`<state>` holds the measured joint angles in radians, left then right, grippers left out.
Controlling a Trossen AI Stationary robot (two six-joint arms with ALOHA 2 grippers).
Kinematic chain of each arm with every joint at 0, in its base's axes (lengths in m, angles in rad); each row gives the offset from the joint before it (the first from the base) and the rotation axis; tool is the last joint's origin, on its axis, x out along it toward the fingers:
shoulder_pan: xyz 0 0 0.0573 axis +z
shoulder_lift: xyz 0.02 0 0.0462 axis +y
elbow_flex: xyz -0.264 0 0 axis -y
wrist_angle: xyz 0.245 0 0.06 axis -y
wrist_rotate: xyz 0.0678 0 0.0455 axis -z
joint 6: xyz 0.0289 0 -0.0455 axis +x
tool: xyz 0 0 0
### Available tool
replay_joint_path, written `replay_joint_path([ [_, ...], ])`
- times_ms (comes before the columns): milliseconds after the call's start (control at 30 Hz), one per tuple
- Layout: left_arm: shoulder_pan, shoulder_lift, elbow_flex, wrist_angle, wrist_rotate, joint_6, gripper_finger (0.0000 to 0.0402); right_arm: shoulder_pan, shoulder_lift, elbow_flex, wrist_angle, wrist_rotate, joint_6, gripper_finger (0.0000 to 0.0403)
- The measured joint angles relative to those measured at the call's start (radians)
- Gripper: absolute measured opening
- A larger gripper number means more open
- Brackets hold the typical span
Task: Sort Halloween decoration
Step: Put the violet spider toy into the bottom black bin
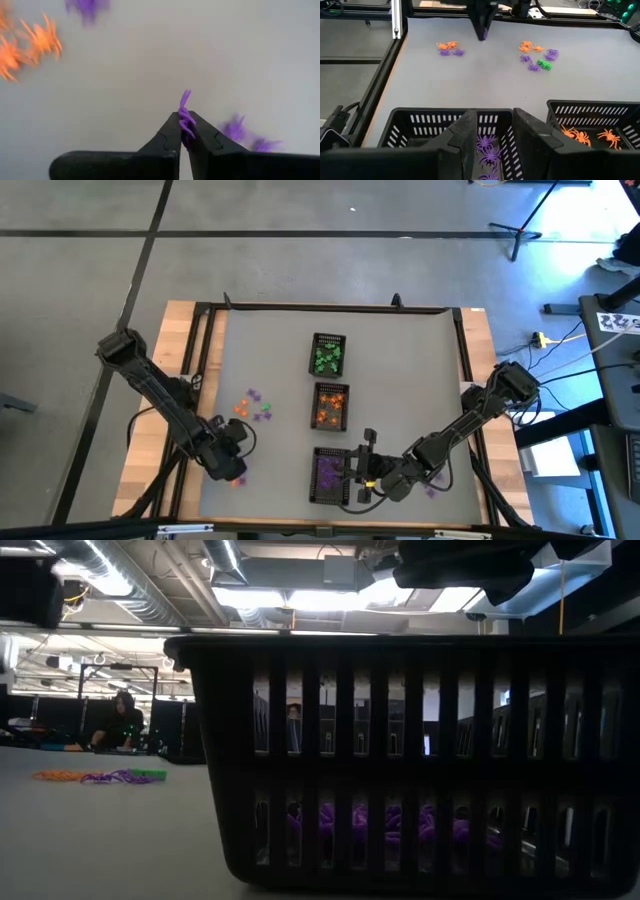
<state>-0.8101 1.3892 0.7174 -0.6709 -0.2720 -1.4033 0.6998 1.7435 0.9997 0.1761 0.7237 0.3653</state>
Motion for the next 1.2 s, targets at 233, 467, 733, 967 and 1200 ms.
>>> replay_joint_path([
  [233, 0.026, -0.066, 0.050, 0.343, -0.261, 0.321, 0.0002, 0.000, 0.000, 0.000, 0.000, 0.022, -0.006, 0.0124],
  [467, 0.082, 0.023, 0.110, 1.091, -0.191, 0.981, 0.0001, 0.000, -0.005, 0.019, -0.004, 0.078, -0.035, 0.0124],
  [733, 0.221, 0.234, 0.365, 0.783, -0.057, 0.990, 0.0000, 0.064, -0.071, 0.168, -0.220, 0.124, -0.056, 0.0124],
  [967, 0.304, 0.403, 0.569, 0.479, 0.059, 0.989, 0.0003, 0.169, -0.075, 0.192, -0.346, 0.344, -0.029, 0.0124],
  [1200, 0.313, 0.484, 0.647, 0.465, 0.115, 1.067, 0.0083, 0.191, -0.074, 0.193, -0.402, 0.418, 0.027, 0.0124],
])
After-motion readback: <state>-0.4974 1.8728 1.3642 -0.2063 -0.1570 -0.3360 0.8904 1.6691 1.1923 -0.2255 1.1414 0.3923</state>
